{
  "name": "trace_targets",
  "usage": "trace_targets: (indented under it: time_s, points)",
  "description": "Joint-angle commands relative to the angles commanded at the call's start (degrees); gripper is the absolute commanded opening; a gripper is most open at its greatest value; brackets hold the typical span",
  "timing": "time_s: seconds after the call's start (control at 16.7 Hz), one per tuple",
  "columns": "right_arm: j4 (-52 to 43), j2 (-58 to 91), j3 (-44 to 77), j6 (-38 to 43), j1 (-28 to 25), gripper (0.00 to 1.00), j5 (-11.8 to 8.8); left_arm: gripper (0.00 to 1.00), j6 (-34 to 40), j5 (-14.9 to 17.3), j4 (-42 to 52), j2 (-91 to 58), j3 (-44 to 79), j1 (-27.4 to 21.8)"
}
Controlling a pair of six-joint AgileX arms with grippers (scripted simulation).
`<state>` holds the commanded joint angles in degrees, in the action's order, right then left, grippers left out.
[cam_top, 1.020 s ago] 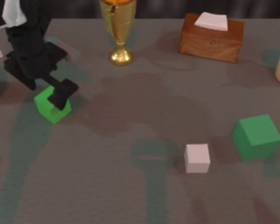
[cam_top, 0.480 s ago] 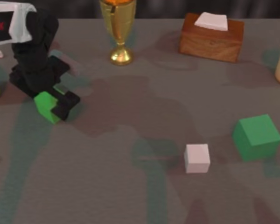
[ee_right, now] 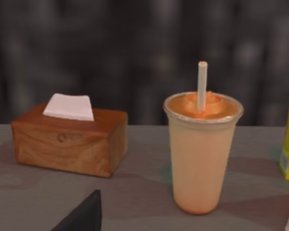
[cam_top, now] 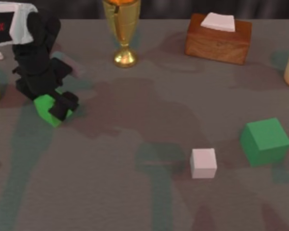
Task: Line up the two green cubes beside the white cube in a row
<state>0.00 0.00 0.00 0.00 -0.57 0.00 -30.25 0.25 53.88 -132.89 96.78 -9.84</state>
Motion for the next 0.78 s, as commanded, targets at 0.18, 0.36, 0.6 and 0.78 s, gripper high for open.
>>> trace_targets:
  time_s: [0.18, 0.36, 0.6, 0.78]
  points:
    - [0.00, 0.00, 0.00, 0.00, 0.00, 1.00, 0.00, 0.10, 0.00, 0.00, 0.00, 0.00, 0.00, 0.00]
    - [0.00, 0.00, 0.00, 0.00, 0.00, 1.00, 0.00, 0.00, 0.00, 0.00, 0.00, 0.00, 0.00, 0.00]
    - [0.00, 0.00, 0.00, 0.00, 0.00, 1.00, 0.00, 0.00, 0.00, 0.00, 0.00, 0.00, 0.00, 0.00]
    - [0.00, 0.00, 0.00, 0.00, 0.00, 1.00, 0.00, 0.00, 0.27, 0.48, 0.58, 1.25, 0.18, 0.04]
